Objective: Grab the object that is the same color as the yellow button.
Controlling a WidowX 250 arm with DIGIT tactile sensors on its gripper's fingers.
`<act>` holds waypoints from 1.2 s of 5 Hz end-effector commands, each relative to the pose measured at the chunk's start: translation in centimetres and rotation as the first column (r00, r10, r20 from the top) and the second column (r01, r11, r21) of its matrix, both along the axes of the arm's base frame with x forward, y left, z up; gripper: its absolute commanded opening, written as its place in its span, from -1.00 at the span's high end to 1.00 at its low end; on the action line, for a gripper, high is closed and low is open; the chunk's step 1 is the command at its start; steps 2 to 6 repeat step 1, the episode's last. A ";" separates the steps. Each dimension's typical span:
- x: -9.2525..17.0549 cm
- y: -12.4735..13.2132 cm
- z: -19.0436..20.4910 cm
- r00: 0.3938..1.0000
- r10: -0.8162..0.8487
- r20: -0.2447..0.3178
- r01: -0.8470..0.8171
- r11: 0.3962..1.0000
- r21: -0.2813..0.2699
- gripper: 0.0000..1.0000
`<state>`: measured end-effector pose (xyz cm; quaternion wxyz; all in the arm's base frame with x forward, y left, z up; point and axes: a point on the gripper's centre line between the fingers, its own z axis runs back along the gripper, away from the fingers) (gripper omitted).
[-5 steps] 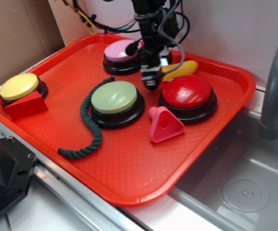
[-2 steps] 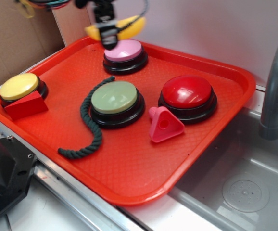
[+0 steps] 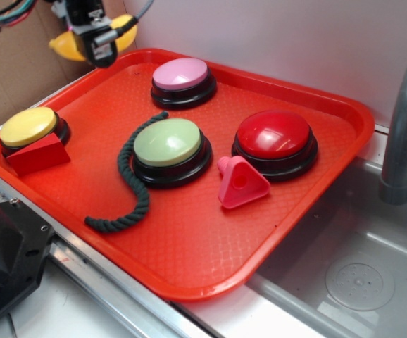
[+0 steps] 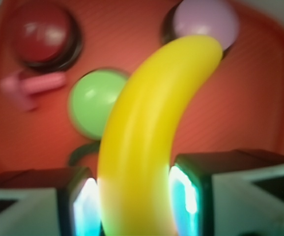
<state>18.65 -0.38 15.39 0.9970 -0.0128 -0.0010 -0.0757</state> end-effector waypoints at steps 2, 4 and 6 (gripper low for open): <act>0.6 -1.6 0.9 0.995 0.094 0.034 -0.095 0.995 0.011 1.00; 0.6 -1.6 0.9 0.995 0.094 0.034 -0.095 0.995 0.011 1.00; 0.6 -1.6 0.9 0.995 0.094 0.034 -0.095 0.995 0.011 1.00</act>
